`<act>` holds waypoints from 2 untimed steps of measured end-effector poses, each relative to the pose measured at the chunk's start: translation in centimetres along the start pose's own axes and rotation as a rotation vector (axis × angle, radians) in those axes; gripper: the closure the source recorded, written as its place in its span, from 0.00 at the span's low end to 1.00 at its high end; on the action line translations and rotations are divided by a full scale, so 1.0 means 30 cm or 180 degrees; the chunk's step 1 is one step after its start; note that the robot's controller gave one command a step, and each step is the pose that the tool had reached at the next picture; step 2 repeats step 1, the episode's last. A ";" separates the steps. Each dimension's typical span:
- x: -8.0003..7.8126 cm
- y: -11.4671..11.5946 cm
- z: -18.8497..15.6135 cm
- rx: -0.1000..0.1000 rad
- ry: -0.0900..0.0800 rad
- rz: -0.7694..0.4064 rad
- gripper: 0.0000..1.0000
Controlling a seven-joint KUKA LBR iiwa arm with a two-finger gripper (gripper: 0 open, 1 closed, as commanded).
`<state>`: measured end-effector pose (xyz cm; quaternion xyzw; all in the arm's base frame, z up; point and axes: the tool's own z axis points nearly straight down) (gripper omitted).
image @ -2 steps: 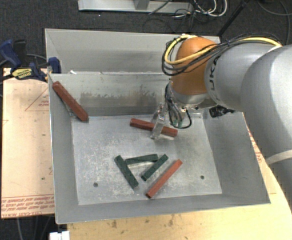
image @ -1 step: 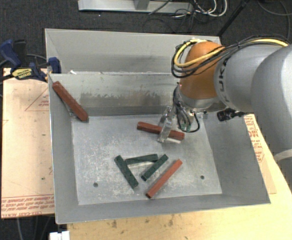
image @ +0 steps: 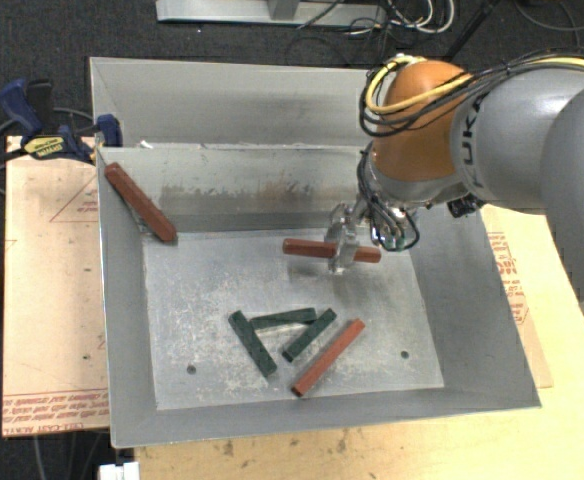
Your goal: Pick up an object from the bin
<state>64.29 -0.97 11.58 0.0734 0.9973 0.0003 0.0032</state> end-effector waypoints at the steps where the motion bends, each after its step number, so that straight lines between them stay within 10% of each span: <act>1: 0.002 -0.039 -0.356 -0.0002 -0.0018 0.0069 1.00; 2: 0.002 -0.039 -0.356 -0.0002 -0.0018 0.0069 1.00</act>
Offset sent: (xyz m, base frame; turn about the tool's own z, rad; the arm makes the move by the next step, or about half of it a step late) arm -0.0056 -0.0117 0.1016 0.0220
